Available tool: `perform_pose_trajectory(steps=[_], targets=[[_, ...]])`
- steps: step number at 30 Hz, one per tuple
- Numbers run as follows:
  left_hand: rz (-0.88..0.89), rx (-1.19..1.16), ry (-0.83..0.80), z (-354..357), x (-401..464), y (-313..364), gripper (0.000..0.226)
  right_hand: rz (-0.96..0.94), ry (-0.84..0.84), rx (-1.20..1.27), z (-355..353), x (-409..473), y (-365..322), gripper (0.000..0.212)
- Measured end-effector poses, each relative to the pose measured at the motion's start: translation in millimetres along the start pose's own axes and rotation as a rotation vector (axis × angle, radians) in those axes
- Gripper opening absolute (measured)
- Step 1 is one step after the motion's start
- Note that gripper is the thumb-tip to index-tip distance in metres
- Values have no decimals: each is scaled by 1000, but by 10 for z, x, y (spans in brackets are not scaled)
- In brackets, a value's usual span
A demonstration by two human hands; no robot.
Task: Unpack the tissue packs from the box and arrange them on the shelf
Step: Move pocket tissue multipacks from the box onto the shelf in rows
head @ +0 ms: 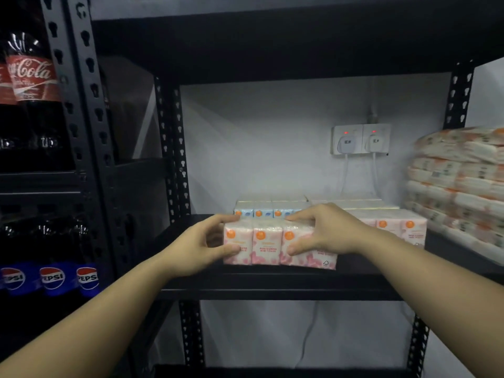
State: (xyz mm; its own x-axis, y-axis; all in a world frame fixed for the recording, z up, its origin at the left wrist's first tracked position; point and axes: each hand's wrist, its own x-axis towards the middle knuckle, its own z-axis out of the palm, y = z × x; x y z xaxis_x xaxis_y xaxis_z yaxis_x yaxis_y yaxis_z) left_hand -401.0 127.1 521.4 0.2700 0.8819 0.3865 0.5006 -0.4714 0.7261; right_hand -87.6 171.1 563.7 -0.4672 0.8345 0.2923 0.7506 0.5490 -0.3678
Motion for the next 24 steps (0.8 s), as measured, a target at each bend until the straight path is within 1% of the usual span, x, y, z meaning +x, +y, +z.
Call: perform_pose_trajectory(steps=[1, 5, 7, 10, 13, 14, 16, 17, 18, 20, 21, 24], targets=[[-6, 23, -9, 16, 7, -35, 61, 11, 7, -7, 48, 9, 21, 95], [-40, 87, 2, 31, 35, -149, 60, 14, 91, -21, 172, 40, 63, 87], [-36, 233, 35, 20, 78, -138, 62, -3, 100, -112, 209, 54, 76, 89], [-4, 494, 86, 56, 172, -7, 71, -21, 98, -267, 238, 58, 59, 93], [46, 646, 47, 206, 258, 185, 85, -60, 121, -379, 208, 74, 14, 97], [73, 703, 24, 276, 284, 238, 86, -66, 131, -373, 195, 80, 28, 97], [128, 818, 0, 413, 338, 321, 82, -35, 167, -268, 144, 71, 94, 97], [150, 867, 5, 467, 368, 339, 79, -4, 191, -203, 106, 58, 157, 93], [165, 905, 16, 506, 393, 351, 77, 24, 216, -154, 57, 35, 226, 84], [165, 943, 39, 522, 437, 335, 75, 71, 262, -131, -39, -19, 432, 69], [152, 949, 47, 504, 446, 318, 74, 91, 274, -143, -82, -51, 555, 67], [109, 959, 55, 416, 466, 267, 72, 163, 246, -199, -172, -137, 902, 76]])
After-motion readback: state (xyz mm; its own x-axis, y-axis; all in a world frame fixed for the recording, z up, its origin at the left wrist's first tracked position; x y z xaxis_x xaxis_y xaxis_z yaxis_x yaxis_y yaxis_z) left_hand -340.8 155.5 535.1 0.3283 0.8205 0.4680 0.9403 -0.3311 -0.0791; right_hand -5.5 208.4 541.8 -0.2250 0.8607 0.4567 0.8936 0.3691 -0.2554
